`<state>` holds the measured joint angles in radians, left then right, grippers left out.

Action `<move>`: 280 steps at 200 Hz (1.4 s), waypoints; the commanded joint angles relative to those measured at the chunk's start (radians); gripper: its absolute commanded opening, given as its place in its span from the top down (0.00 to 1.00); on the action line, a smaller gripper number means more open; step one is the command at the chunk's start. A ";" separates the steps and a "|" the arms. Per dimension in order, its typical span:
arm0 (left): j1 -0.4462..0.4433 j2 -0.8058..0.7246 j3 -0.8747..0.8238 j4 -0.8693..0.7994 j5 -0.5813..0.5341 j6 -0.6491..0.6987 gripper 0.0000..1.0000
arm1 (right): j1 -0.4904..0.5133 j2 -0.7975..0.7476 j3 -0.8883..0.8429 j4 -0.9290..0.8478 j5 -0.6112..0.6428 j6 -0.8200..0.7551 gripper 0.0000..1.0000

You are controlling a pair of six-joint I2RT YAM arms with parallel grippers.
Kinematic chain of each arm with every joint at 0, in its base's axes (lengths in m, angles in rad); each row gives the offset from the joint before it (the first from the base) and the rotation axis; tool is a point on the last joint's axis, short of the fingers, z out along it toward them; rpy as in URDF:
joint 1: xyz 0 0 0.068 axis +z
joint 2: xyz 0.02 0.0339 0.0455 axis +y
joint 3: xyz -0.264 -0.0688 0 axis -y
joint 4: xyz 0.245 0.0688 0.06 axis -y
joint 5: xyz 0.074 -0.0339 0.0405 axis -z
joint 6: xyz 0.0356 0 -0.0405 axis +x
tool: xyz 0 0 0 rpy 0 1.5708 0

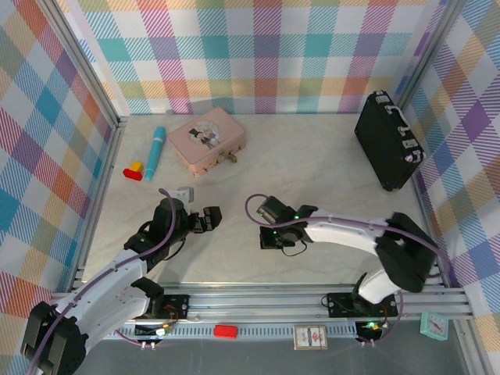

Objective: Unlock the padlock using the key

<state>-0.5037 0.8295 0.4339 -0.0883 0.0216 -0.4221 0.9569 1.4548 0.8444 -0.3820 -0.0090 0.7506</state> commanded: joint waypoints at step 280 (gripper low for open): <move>-0.035 0.315 0.131 0.417 0.662 0.010 0.63 | -0.205 -0.089 -0.053 0.642 -0.449 -0.502 1.00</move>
<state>-0.5198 1.1320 0.5434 0.2977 0.6468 -0.4194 0.7528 1.3682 0.7616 0.2016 -0.4614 0.2466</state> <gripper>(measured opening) 0.390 0.064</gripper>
